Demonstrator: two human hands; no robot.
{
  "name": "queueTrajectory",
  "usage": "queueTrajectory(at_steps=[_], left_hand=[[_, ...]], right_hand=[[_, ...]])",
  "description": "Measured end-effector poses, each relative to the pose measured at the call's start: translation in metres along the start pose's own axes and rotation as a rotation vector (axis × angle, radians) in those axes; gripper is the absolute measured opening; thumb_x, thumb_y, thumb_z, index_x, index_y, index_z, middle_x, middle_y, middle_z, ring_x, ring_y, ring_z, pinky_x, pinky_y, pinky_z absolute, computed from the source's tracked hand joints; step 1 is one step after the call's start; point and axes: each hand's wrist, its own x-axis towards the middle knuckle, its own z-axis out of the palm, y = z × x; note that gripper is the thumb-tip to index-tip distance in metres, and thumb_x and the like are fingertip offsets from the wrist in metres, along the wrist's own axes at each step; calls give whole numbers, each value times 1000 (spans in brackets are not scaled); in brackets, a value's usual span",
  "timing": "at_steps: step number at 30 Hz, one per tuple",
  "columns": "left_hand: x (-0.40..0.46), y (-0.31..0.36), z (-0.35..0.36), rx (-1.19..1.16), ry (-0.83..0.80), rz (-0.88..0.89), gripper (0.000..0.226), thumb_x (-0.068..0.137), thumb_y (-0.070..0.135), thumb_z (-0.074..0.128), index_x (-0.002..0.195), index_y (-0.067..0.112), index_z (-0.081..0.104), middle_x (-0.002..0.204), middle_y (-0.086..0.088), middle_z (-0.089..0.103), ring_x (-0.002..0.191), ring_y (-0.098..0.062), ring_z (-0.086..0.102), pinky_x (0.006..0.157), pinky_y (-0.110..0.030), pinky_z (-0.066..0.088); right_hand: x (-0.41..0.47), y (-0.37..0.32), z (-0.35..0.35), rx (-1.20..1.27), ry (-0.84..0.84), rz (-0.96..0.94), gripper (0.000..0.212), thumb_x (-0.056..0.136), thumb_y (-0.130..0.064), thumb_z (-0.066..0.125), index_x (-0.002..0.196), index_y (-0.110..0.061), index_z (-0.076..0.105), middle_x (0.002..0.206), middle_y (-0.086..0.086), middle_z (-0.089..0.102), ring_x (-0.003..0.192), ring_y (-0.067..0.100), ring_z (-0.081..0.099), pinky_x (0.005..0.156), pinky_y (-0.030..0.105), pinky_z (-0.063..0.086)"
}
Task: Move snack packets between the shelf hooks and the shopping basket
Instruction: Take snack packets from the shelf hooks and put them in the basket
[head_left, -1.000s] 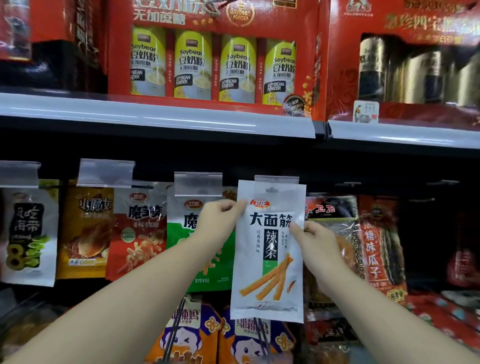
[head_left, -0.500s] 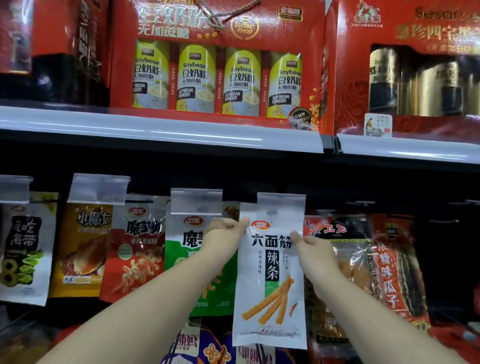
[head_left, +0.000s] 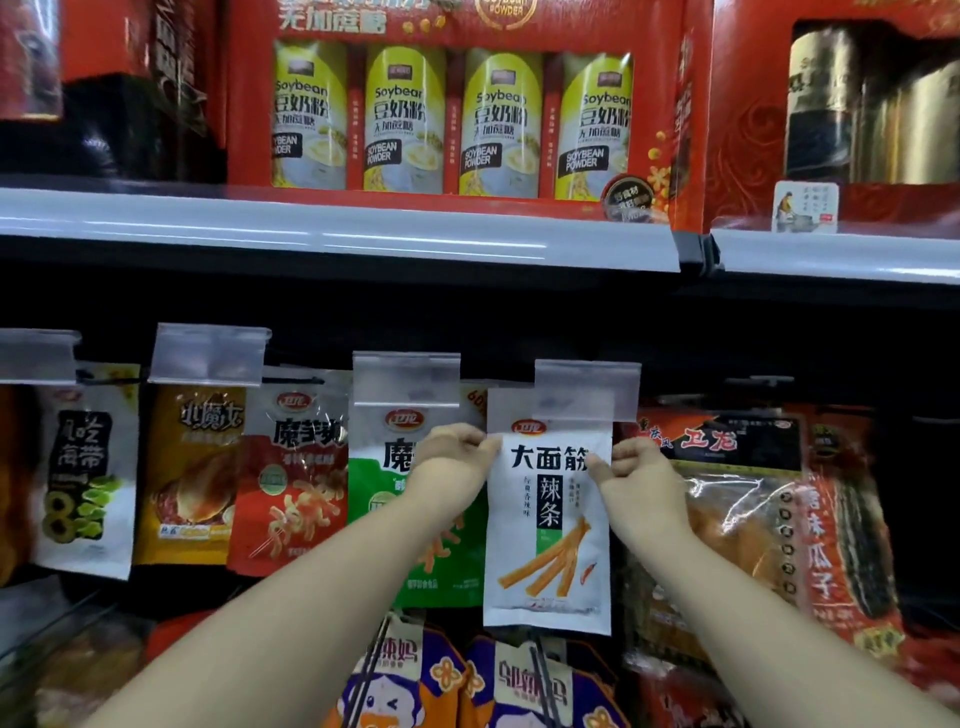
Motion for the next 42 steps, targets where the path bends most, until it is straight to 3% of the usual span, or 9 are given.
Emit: queueTrajectory(at_steps=[3, 6, 11, 16, 22, 28, 34, 38, 42], left_hand=[[-12, -6, -14, 76, 26, 71, 10, 88, 33, 65, 91, 23, 67, 86, 4, 71, 77, -19, 69, 75, -37, 59], [-29, -7, -35, 420, 68, 225, 10, 92, 40, 55, 95, 34, 62, 90, 11, 69, 65, -14, 65, 58, -27, 54], [-64, -17, -88, 892, 121, 417, 27, 93, 47, 46, 110, 34, 62, 104, 5, 70, 92, -23, 66, 72, -32, 52], [-119, -46, -151, 1332, 36, 491, 35, 96, 47, 41, 115, 25, 60, 104, -3, 68, 96, -28, 66, 71, -31, 47], [-194, -109, -248, 1405, -38, 322, 36, 97, 47, 40, 100, 21, 65, 71, -1, 58, 58, -22, 54, 47, -23, 35], [-313, -202, -361, 1370, -63, 72, 34, 94, 49, 42, 101, 22, 63, 88, -8, 67, 83, -32, 66, 59, -30, 43], [-454, -286, -457, 1363, -130, -216, 30, 97, 44, 38, 97, 22, 60, 92, 0, 66, 83, -30, 63, 53, -26, 27], [-535, -350, -491, 1296, -192, -382, 29, 97, 45, 40, 96, 24, 61, 92, 1, 69, 84, -29, 65, 59, -29, 44], [-602, -411, -495, 1194, -267, -541, 33, 96, 47, 41, 104, 23, 62, 97, 0, 70, 87, -31, 66, 65, -29, 44]], right_hand=[[-13, -7, -3, -78, -16, -103, 26, 89, -10, 62, 107, -14, 44, 80, -6, 53, 71, 11, 53, 53, 19, 36], [-27, -17, -6, -233, -12, -198, 40, 87, -2, 60, 121, -8, 42, 113, 6, 50, 90, 17, 45, 72, 22, 36], [-54, -34, -12, -776, 54, -381, 33, 88, -9, 55, 120, -7, 47, 125, 13, 39, 112, 30, 38, 78, 35, 39], [-111, -55, 2, -1092, -332, -609, 32, 97, -30, 42, 123, -12, 45, 121, 9, 54, 110, 31, 52, 71, 36, 44], [-203, -95, 70, -1006, -487, -868, 32, 98, -39, 39, 115, -14, 47, 112, 8, 58, 102, 30, 58, 62, 34, 42], [-336, -121, 156, -757, -682, -986, 33, 98, -40, 37, 112, -13, 48, 109, 9, 57, 102, 31, 57, 60, 35, 40], [-490, -123, 234, -646, -937, -1031, 31, 98, -40, 37, 109, -15, 50, 107, 7, 58, 102, 31, 57, 67, 37, 45], [-577, -107, 288, -615, -1141, -1047, 29, 98, -37, 37, 110, -14, 50, 112, 6, 57, 108, 29, 55, 63, 34, 34], [-653, -78, 338, -620, -1335, -1056, 32, 99, -37, 36, 116, -12, 49, 119, 10, 55, 110, 31, 54, 72, 37, 43]])
